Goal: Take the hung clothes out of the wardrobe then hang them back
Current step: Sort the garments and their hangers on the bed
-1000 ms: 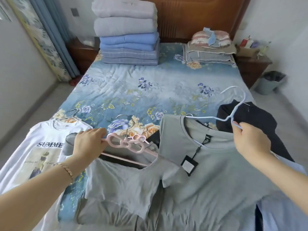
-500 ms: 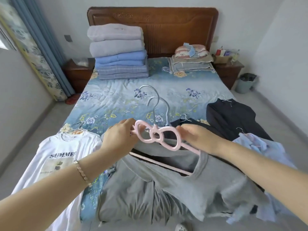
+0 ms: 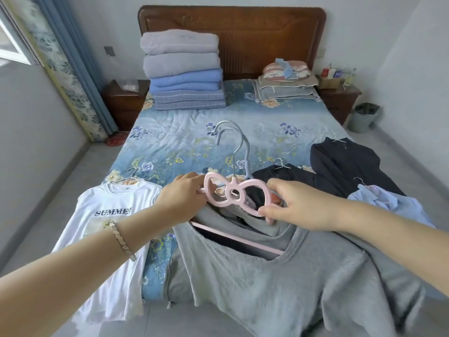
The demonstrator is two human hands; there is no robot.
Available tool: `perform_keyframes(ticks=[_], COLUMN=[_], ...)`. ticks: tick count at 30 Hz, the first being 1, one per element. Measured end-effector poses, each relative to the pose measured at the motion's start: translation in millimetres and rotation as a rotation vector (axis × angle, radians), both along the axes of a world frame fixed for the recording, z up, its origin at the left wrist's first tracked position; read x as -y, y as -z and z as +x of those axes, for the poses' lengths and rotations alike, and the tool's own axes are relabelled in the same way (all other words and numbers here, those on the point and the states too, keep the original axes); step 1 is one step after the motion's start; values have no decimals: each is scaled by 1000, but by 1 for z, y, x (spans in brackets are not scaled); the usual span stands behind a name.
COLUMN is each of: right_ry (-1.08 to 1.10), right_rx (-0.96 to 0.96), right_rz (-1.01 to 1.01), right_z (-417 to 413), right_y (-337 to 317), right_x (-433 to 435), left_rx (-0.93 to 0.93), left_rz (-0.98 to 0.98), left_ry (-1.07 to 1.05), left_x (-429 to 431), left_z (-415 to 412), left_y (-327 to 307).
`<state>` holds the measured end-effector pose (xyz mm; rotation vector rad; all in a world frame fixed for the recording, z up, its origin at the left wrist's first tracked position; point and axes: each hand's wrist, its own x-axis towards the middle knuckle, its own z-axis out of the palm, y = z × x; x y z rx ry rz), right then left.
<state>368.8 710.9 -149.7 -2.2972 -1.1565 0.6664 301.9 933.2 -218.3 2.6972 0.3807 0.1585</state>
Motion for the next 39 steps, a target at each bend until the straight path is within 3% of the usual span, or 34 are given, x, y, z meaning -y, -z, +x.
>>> perform_keyframes(ticks=[6, 10, 13, 18, 25, 27, 30, 32, 34, 36, 39], right_ry=[-41, -44, -29, 40, -11, 58, 374, 446, 368, 321, 281], right_rx=[72, -68, -140, -307, -405, -521, -705, -507, -266, -211, -251], right_rz=[74, 196, 179, 221, 79, 88, 102, -79, -416, -665, -764], right_z=[-5, 10, 35, 91, 185, 222, 285, 325, 357, 374, 375], right_y=[19, 45, 76, 149, 258, 283, 334, 386, 439, 483, 522], right_x=[-48, -75, -92, -131, -172, -193, -222, -229, -225, -220, -220], left_rx=[-139, -163, -242, -193, -165, -113, -100, -93, -97, -94, -85], left_rz=[-172, -355, -444, -298, -337, -365, -431, -462, -473, -474, -486], left_ry=[51, 62, 36, -235, -336, -406, -463, -439, -394, -363, -331], left_x=[-38, -59, -69, -86, -113, -123, -142, -153, -160, -167, -175], left_z=[-18, -10, 4, 50, 137, 163, 196, 211, 222, 231, 238], left_y=[-5, 5, 24, 70, 172, 207, 252, 275, 292, 307, 326])
